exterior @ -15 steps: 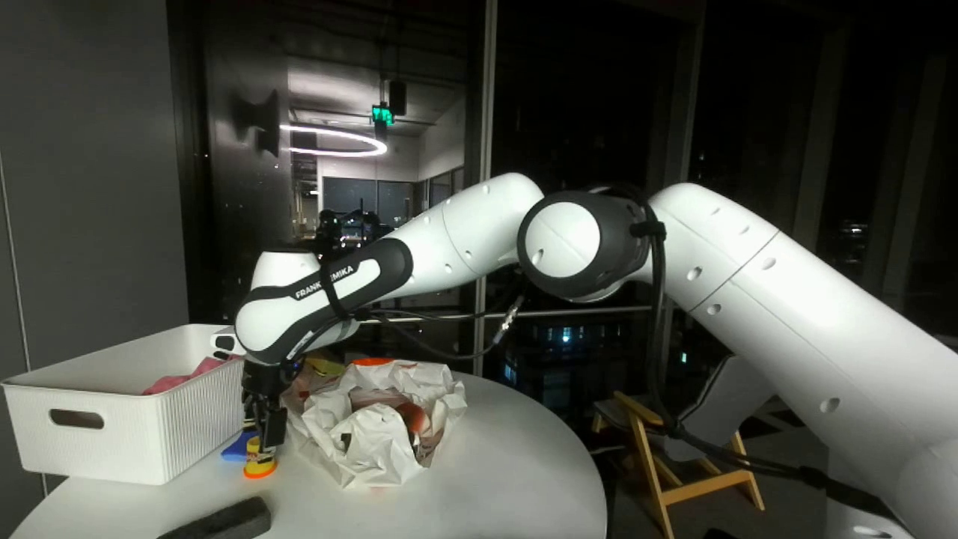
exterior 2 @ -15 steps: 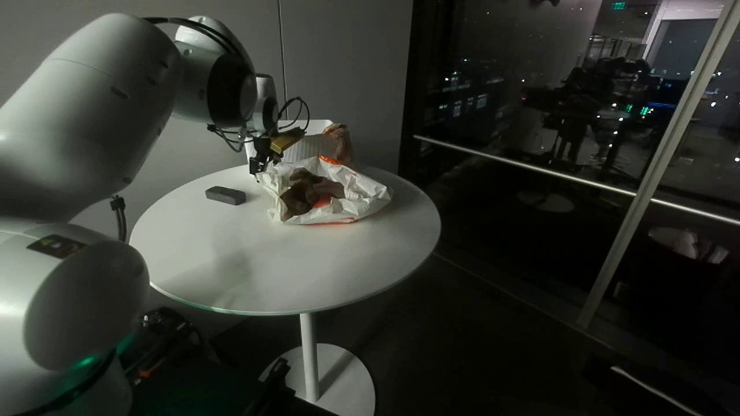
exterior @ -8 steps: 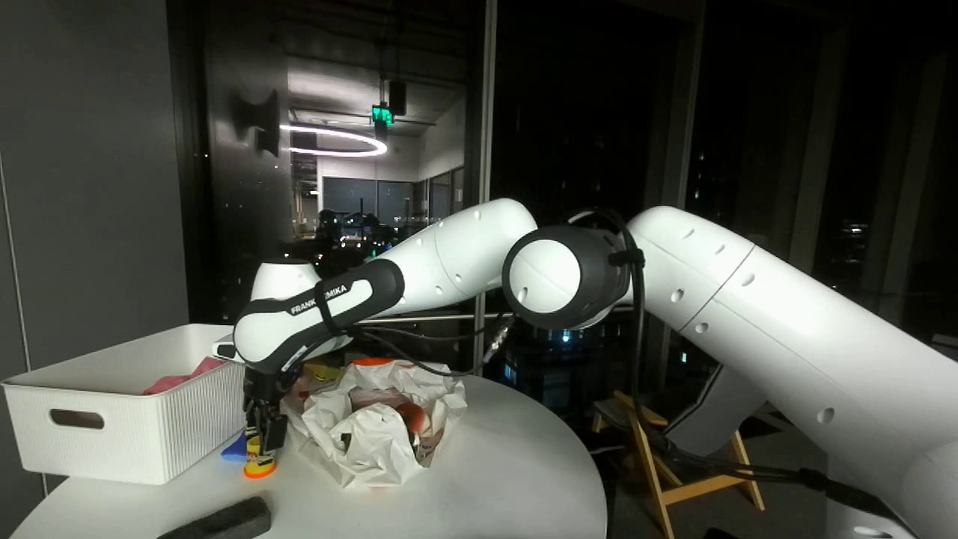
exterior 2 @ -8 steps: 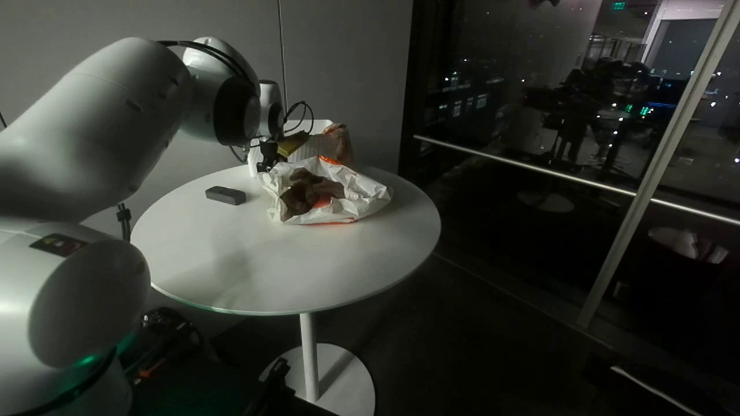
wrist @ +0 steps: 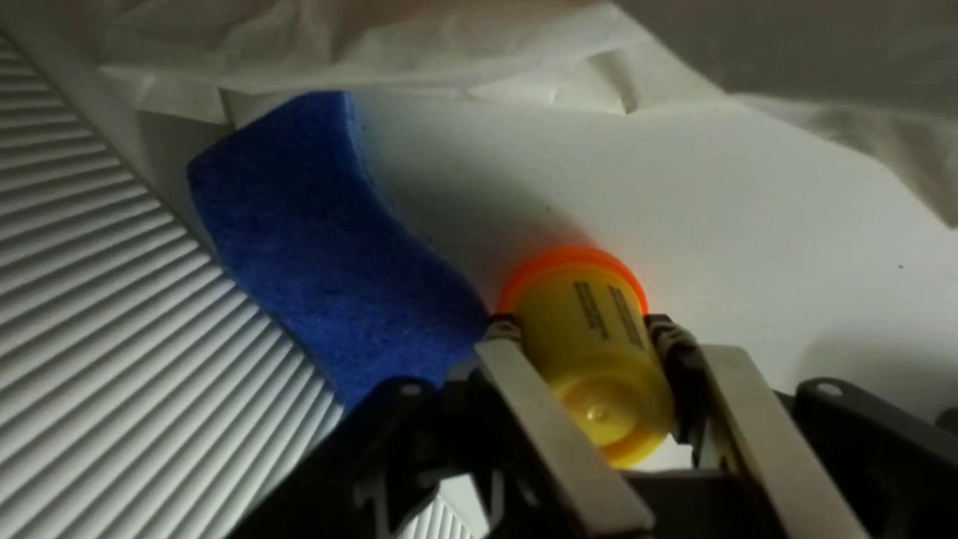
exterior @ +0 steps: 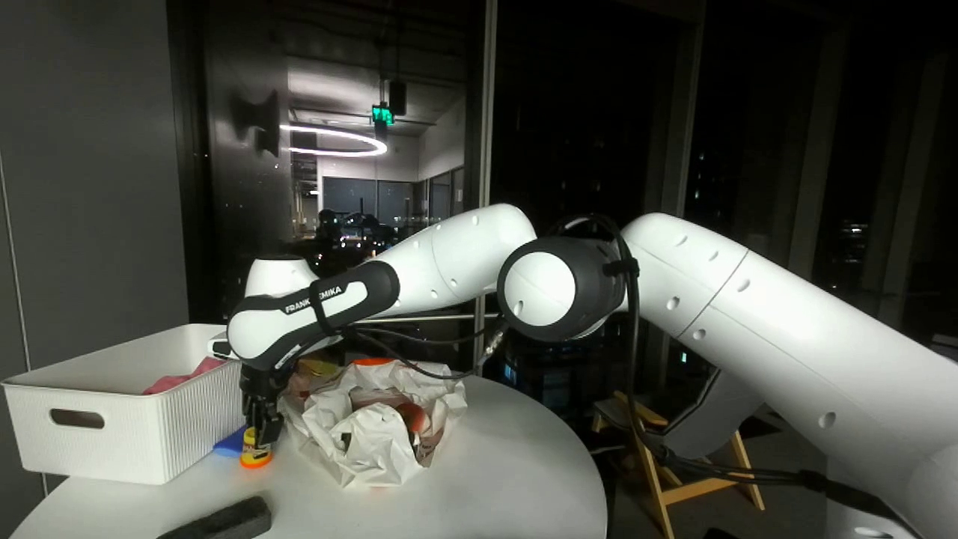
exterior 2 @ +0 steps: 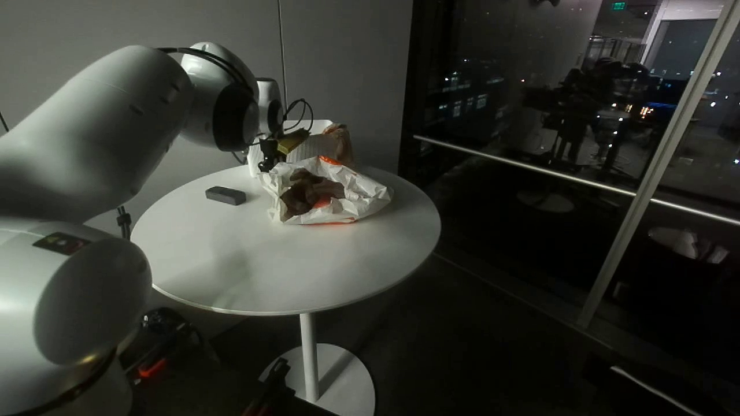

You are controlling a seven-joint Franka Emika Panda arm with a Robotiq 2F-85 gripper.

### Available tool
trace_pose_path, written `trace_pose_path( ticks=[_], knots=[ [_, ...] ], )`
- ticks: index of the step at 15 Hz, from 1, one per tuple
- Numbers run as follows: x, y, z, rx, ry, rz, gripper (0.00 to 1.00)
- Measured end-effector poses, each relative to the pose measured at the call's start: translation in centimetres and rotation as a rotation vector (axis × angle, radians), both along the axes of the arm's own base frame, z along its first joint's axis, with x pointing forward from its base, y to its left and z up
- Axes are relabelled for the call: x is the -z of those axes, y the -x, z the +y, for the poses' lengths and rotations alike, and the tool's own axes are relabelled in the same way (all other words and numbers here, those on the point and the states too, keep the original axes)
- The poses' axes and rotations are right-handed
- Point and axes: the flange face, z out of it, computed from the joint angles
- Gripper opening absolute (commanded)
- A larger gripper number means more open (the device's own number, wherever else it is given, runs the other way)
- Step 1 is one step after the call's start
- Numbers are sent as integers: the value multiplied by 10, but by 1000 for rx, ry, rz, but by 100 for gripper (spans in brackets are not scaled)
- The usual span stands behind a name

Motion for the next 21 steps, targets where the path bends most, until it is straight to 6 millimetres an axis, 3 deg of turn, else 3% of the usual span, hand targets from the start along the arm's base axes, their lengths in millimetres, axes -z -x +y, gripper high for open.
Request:
trace_pose_path(
  ticks=[3,7,10,13,16,18,21],
  knots=[
    [-28,-2,-3,68,38,-34,20],
    [-94,-1,-20,238,42,-110,20],
    [-143,9,-48,391,53,-155,20],
    [-173,23,-87,545,106,-199,20],
    [-173,45,-124,673,185,-189,20],
    [-153,62,-143,726,241,-132,20],
    [-107,80,-157,747,294,-42,20]
  ],
)
